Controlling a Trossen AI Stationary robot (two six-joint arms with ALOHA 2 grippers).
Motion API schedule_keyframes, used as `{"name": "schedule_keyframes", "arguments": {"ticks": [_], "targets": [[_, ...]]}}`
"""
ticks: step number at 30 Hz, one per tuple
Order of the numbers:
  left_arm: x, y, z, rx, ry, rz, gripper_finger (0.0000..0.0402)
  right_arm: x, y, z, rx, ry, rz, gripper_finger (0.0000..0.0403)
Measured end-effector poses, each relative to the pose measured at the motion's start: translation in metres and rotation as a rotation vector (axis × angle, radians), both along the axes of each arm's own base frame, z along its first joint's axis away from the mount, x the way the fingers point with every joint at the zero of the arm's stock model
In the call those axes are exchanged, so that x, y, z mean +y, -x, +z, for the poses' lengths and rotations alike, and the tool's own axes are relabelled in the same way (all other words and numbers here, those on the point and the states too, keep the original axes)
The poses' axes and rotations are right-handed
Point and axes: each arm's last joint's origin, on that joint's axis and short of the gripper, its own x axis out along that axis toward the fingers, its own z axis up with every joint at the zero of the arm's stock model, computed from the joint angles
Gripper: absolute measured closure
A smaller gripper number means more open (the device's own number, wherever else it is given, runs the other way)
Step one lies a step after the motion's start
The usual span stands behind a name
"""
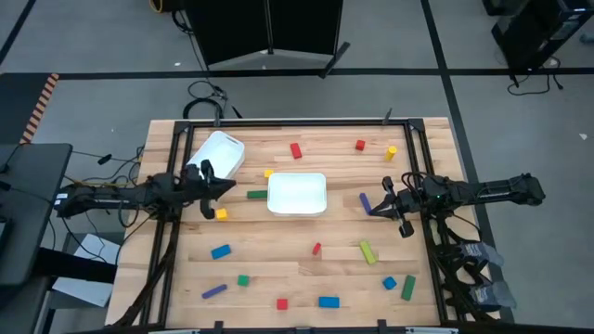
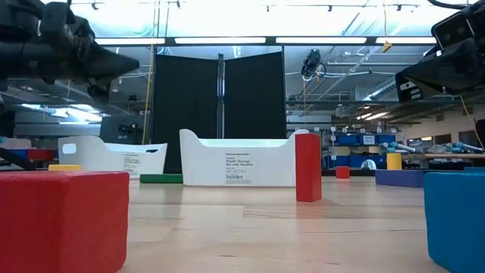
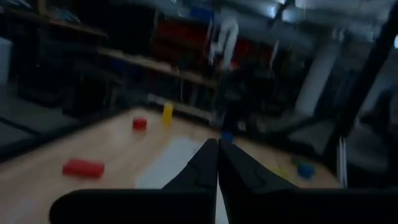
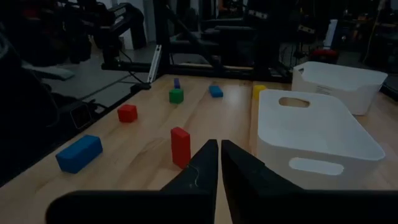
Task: Sort blocks by size
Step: Put the bottom yellow small block into the bottom white bin
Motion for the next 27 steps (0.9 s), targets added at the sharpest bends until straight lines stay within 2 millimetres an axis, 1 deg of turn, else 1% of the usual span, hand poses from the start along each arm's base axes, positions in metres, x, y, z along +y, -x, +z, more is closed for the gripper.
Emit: {"name": "schedule_keyframes", "arguments": {"ticks": [2,4,6,9,12,14,17,19,22,27], "targets": [[0.0,-0.002,0.005,0.081,0.043,-0.009,0.0376,0.0,0.0,0.0,-0.008,0.024,-0.001,0.037],[-0.001,-0.004,0.01,0.205,0.084,-0.01,0.0363,0.0,0.0,0.003,-0.052,0.104,0.0,0.037],[-0.002,-0.006,0.014,0.346,0.129,-0.015,0.034,0.0,-0.001,0.007,-0.117,0.171,0.002,0.037],[-0.007,-0.011,0.024,0.559,0.173,-0.027,0.0294,0.0,-0.001,0.017,-0.227,0.189,-0.009,0.037],[-0.013,-0.017,0.03,0.778,0.198,-0.039,0.0245,0.0,0.001,0.028,-0.339,0.166,-0.021,0.037],[-0.02,-0.024,0.031,0.862,0.193,-0.071,0.0218,-0.001,0.003,0.036,-0.41,0.117,-0.025,0.037],[-0.03,-0.035,0.036,0.983,0.21,-0.086,0.0189,-0.001,0.007,0.049,-0.526,0.003,-0.03,0.037],[-0.035,-0.04,0.034,1.06,0.221,-0.067,0.0177,-0.001,0.011,0.058,-0.611,-0.06,-0.022,0.037],[-0.043,-0.051,0.03,1.118,0.249,-0.024,0.0167,-0.001,0.017,0.067,-0.718,-0.107,-0.01,0.037],[-0.044,-0.056,0.008,1.305,0.285,0.135,0.0165,-0.002,0.023,0.075,-0.823,-0.108,-0.01,0.037]]}}
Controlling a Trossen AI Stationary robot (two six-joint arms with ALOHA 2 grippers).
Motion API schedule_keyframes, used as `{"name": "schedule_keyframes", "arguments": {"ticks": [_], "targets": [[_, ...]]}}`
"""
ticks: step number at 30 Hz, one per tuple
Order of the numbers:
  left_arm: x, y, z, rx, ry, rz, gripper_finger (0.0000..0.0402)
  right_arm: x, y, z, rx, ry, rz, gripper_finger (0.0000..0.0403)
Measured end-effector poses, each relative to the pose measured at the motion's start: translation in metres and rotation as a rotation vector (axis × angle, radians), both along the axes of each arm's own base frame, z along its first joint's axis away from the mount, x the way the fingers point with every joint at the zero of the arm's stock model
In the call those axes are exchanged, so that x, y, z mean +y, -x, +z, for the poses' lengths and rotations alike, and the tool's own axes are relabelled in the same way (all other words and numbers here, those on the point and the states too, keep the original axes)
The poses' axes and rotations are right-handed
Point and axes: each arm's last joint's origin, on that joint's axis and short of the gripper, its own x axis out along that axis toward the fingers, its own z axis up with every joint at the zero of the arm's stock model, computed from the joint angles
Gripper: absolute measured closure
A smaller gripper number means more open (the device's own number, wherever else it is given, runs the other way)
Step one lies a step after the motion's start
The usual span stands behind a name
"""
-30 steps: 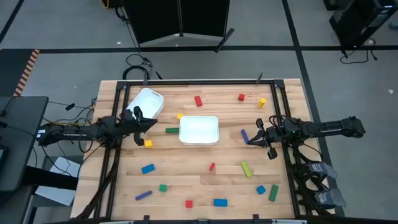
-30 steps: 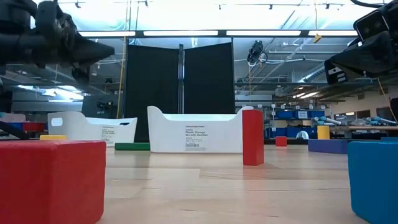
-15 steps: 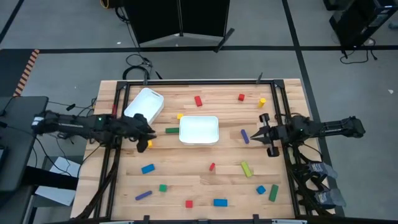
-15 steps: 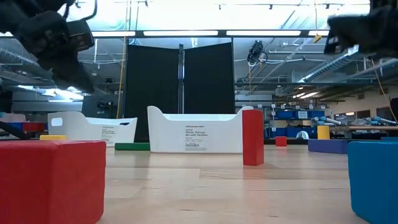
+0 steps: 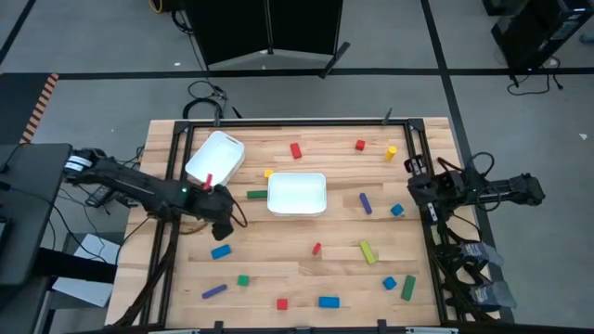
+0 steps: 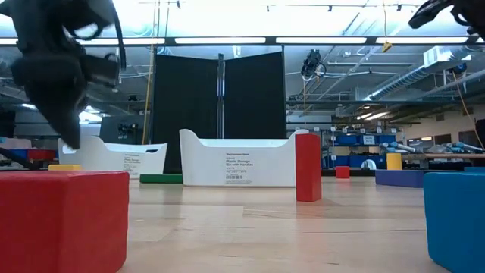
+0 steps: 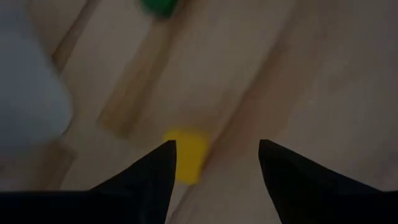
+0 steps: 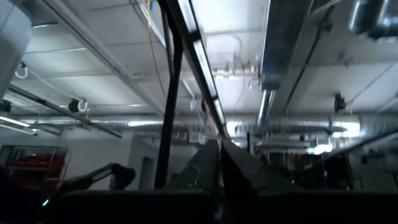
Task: Sort blocks by size
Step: Put the bottom yellow small block into the bottom white bin
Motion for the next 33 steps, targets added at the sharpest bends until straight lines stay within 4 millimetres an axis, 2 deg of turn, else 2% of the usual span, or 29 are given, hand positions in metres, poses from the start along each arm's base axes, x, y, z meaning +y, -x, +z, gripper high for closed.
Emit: {"name": "schedule_keyframes", "arguments": {"ticks": [22,29,33], "targets": [[-0.004,-0.015,-0.034,0.196,-0.037,0.06,0.0164,-0.005,-0.003,-0.003,0.051,-0.119,-0.144,0.037],[-0.007,-0.029,-0.044,0.134,-0.018,0.067,0.0165,-0.006,-0.003,-0.003,0.051,-0.128,-0.154,0.037],[-0.008,-0.031,-0.047,0.148,-0.006,0.101,0.0183,-0.006,-0.003,-0.003,0.051,-0.127,-0.154,0.037]]}}
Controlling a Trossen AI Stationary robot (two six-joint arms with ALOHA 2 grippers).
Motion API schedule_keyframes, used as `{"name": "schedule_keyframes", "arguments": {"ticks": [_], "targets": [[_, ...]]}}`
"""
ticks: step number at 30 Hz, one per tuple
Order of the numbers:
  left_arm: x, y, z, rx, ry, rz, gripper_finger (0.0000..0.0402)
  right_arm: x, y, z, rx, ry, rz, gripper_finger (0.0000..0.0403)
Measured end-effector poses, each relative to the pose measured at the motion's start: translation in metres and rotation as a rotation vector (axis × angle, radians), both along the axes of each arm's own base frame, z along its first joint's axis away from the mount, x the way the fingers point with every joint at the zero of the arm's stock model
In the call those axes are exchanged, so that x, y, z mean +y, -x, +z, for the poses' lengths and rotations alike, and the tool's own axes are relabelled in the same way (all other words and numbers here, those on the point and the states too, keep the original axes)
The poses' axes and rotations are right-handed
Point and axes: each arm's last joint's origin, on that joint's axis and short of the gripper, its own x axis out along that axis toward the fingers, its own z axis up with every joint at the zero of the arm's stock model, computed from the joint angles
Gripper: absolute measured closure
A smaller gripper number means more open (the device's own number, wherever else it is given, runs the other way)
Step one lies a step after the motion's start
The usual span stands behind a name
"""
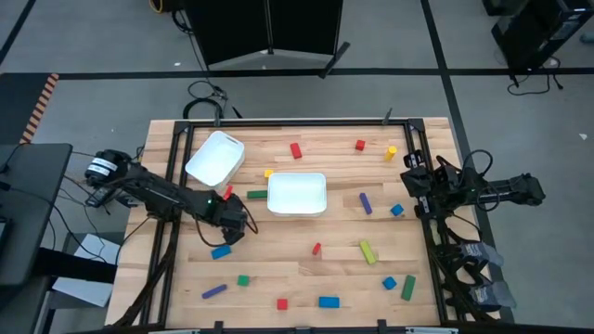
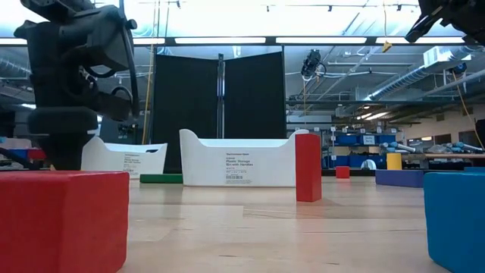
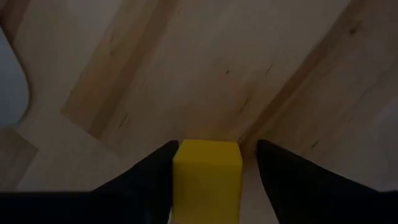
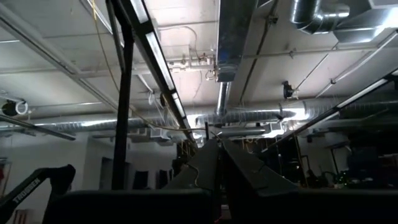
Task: Sort blocks by size
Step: Put the bottom yellow small block into the bottom white bin
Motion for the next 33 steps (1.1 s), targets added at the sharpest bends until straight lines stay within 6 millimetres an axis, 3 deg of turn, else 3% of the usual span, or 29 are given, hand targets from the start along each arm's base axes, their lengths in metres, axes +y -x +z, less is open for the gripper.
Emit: {"name": "schedule_keyframes", "arguments": {"ticks": [7,14,18,22,25,27,30,33], "targets": [[-0.002,-0.001,-0.001,-0.001,0.043,0.018,0.0261,0.0,0.0,0.0,-0.001,0.039,-0.031,0.037],[-0.003,-0.005,0.006,-0.015,0.08,0.022,0.0263,0.0,0.0,0.0,-0.001,0.039,-0.031,0.037],[-0.01,-0.035,0.041,-0.177,0.048,-0.057,0.0263,0.0,0.0,0.0,-0.001,0.039,-0.03,0.037],[-0.01,-0.067,0.093,-0.4,-0.101,-0.148,0.0263,0.0,0.0,0.0,0.0,0.033,-0.026,0.037],[-0.004,-0.088,0.128,-0.578,-0.221,-0.201,0.0263,0.0,-0.002,-0.002,0.028,0.033,-0.023,0.037],[0.006,-0.105,0.137,-0.705,-0.257,-0.225,0.0263,0.0,-0.004,-0.005,0.07,0.026,-0.016,0.037],[0.023,-0.127,0.123,-0.731,-0.236,-0.255,0.0263,-0.001,-0.011,-0.008,0.154,-0.019,-0.031,0.037],[0.038,-0.144,0.094,-0.661,-0.205,-0.253,0.0263,-0.002,-0.019,-0.004,0.229,-0.07,-0.051,0.0367]]}}
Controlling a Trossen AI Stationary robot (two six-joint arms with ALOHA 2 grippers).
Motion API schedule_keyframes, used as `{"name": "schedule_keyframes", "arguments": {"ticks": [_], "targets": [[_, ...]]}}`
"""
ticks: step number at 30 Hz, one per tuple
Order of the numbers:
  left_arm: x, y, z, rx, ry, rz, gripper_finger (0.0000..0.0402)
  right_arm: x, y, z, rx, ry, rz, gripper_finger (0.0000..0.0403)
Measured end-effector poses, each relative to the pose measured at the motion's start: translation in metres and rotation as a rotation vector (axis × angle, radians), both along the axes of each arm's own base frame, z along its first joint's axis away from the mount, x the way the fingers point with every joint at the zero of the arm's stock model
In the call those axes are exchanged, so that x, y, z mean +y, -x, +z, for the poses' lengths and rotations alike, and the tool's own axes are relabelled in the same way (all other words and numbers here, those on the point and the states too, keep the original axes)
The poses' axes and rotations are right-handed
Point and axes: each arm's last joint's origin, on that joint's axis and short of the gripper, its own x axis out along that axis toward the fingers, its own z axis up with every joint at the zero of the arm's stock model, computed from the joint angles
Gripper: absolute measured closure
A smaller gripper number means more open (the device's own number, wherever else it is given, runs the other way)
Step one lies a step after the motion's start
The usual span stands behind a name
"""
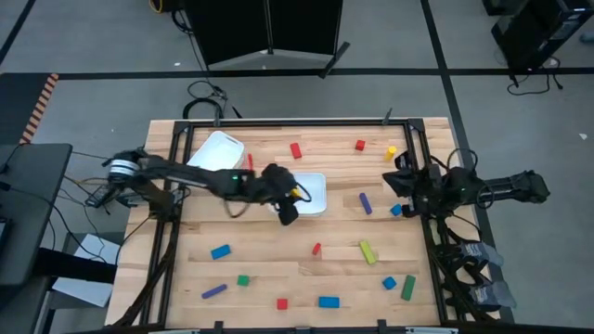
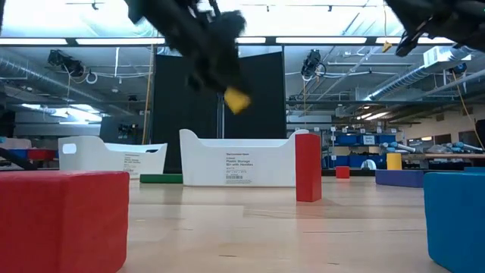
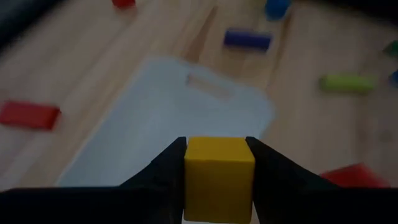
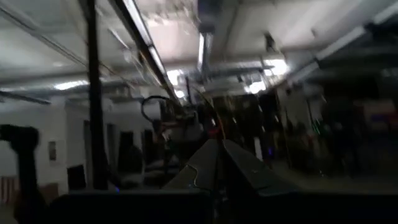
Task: Sort blocks by size
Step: Put the bottom yellow small block into the bottom white bin, then put the top violet large block into the top white bin
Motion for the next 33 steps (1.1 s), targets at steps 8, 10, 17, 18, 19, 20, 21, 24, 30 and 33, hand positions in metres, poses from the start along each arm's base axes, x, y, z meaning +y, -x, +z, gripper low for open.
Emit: {"name": "schedule_keyframes", "arguments": {"ticks": [8,10,17,18,19,20,21,24,30,33], "targets": [[0.011,-0.019,-0.022,-0.028,0.018,0.015,0.0168,0.0,-0.035,0.015,0.37,-0.015,-0.048,0.029],[0.012,-0.018,-0.019,-0.036,0.017,0.015,0.0125,0.0,-0.044,0.019,0.467,-0.006,-0.05,0.0261],[0.006,0.002,0.003,-0.139,-0.006,0.03,0.0066,0.004,-0.068,0.034,0.749,0.02,-0.055,0.0205],[0.003,0.007,0.007,-0.164,-0.007,0.032,0.0068,0.006,-0.071,0.033,0.805,0.008,-0.055,0.0205],[0.0,0.012,0.01,-0.189,-0.004,0.037,0.0071,0.008,-0.073,0.033,0.865,-0.007,-0.061,0.0205],[-0.003,0.018,0.013,-0.224,0.001,0.038,0.0074,0.01,-0.074,0.029,0.94,-0.03,-0.079,0.0205],[-0.005,0.023,0.017,-0.26,0.001,0.043,0.0078,0.012,-0.075,0.025,1.014,-0.06,-0.109,0.0206],[-0.011,0.037,0.022,-0.324,0.003,0.063,0.0091,0.016,-0.076,0.014,1.186,-0.208,-0.241,0.0209],[-0.02,0.056,0.031,-0.452,0.015,0.041,0.0112,0.023,-0.077,-0.02,1.438,-0.51,-0.452,0.0201],[-0.024,0.063,0.039,-0.527,0.011,0.006,0.0117,0.025,-0.08,-0.033,1.509,-0.547,-0.518,0.0186]]}}
